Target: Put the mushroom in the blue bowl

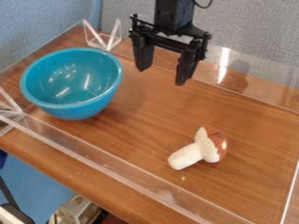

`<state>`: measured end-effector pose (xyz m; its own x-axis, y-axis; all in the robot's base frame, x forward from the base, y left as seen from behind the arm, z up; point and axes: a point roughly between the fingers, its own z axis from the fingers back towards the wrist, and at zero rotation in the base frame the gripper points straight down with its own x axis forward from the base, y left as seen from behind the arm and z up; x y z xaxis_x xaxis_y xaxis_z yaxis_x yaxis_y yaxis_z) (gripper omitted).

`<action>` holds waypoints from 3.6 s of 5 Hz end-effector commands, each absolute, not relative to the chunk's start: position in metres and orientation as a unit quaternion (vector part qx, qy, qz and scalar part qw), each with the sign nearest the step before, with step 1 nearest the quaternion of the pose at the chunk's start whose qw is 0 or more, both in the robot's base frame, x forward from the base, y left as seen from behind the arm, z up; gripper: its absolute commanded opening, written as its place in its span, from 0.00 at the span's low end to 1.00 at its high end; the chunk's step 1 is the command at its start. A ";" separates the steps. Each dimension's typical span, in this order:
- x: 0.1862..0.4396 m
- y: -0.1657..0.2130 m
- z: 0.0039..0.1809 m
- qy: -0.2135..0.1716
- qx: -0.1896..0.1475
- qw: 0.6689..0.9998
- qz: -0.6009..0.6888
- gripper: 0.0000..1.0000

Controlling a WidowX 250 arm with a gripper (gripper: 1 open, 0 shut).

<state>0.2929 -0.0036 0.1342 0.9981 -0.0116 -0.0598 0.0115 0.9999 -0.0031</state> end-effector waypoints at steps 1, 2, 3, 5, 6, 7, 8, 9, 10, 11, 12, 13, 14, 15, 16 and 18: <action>0.290 -0.013 0.120 0.029 0.000 0.999 -0.019 1.00; 0.286 -0.025 0.095 0.034 0.000 0.998 -0.051 1.00; 0.280 -0.040 0.071 0.038 0.004 0.992 -0.121 1.00; 0.289 -0.069 0.046 0.039 0.006 0.963 -0.268 1.00; 0.286 -0.065 0.035 0.039 0.003 0.967 -0.250 1.00; 0.285 -0.060 0.027 0.038 -0.002 0.973 -0.227 1.00; 0.290 -0.061 0.027 0.039 -0.002 0.972 -0.233 1.00; 0.295 -0.061 0.026 0.038 -0.002 0.971 -0.237 0.00; 0.300 -0.065 0.027 0.036 -0.001 0.975 -0.219 0.00; 0.303 -0.067 0.027 0.031 0.000 0.979 -0.200 0.00; 0.306 -0.070 0.028 0.027 0.000 0.983 -0.181 0.00; 0.306 -0.063 0.039 0.022 0.000 0.981 -0.191 0.00; 0.306 -0.056 0.050 0.017 0.001 0.979 -0.202 0.00; 0.307 -0.058 0.056 0.012 -0.001 0.976 -0.219 0.00; 0.308 -0.062 0.061 0.003 -0.002 0.972 -0.234 0.00; 0.316 -0.048 0.058 -0.010 -0.007 0.975 -0.220 0.00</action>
